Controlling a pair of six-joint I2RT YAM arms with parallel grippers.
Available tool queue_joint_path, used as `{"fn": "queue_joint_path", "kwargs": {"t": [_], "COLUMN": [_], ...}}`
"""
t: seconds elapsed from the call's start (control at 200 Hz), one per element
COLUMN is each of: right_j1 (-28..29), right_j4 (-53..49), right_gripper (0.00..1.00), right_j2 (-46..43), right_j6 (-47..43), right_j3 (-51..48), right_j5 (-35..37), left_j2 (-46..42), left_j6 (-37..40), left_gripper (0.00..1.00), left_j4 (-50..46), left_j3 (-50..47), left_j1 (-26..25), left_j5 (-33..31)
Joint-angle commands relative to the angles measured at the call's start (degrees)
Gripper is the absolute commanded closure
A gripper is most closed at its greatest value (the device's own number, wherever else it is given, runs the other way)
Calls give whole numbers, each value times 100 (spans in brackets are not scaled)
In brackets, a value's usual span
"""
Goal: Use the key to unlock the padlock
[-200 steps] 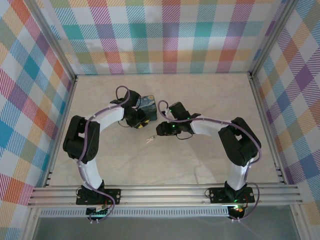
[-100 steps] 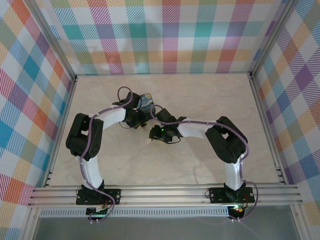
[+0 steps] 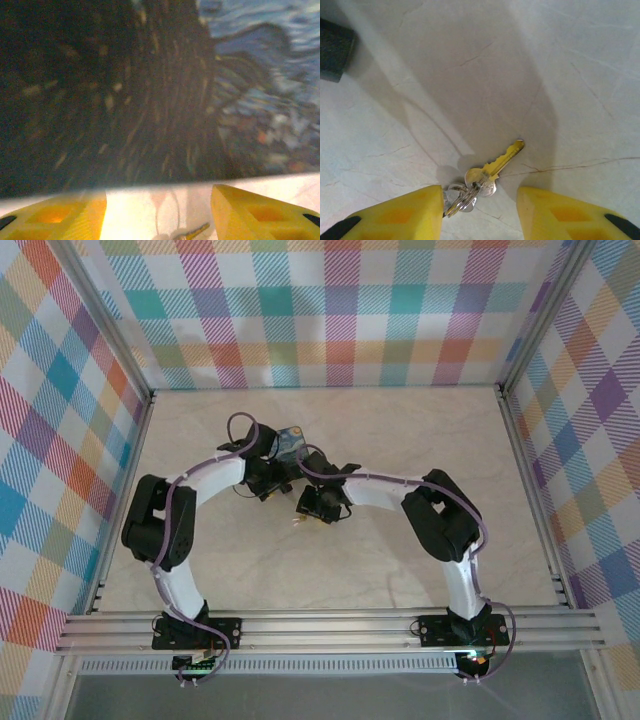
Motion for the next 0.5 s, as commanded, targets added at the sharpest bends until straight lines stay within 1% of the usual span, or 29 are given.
{"fn": "queue_joint_path", "kwargs": {"t": [0.0,0.11,0.195,0.265,0.39,0.435,0.495], "right_j1": [3,24,24,24,24,29,28], "right_j4": [-346,-604,-597,-498,-492,-500,-542], "right_gripper": [57,59,63,66,67,70,78], "right_j2": [551,873,1071,1186,1351,1399,1452], "right_j6": [145,158,174,78,13,-31,-114], "right_j3": [212,514,600,632,627,654,679], "right_j5": [646,799,788,686,670,687,750], "left_j2": [-552,-1000,-1338,-1505,-1651,-1723,-1820], "left_j6": [-214,-189,-144,-68,85,109,143], "left_gripper": [42,41,40,40,40,41,41], "left_j4": [-405,-631,-717,-680,-787,-783,-774], "left_j3": [-115,-238,-432,-581,-636,-652,-655], "left_j1": [152,336,483,566,645,649,645], "left_j5": [-426,-683,-862,-861,-841,-810,-751]}}
